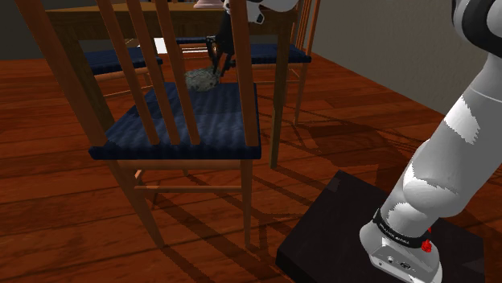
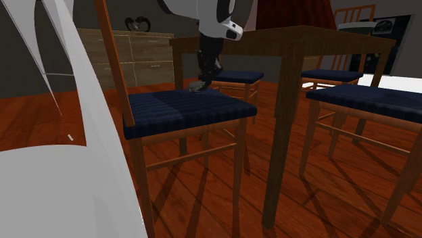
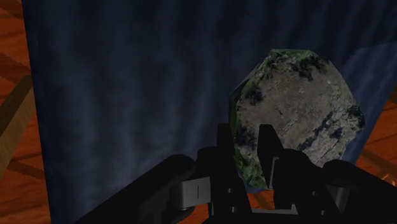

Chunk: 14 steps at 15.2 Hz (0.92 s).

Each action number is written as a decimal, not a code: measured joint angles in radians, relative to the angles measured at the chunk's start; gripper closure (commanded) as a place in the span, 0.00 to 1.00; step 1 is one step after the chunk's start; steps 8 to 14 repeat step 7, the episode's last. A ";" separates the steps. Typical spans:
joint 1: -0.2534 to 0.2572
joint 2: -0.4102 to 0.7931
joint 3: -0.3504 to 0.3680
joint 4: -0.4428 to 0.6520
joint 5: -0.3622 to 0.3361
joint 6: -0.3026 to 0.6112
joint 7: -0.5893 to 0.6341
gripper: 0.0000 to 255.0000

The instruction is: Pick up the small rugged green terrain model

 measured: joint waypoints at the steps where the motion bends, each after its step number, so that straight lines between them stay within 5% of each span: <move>1: 0.000 0.001 0.000 0.015 -0.002 -0.013 0.003 1.00; 14: -0.001 0.011 -0.001 0.102 -0.011 -0.089 0.021 1.00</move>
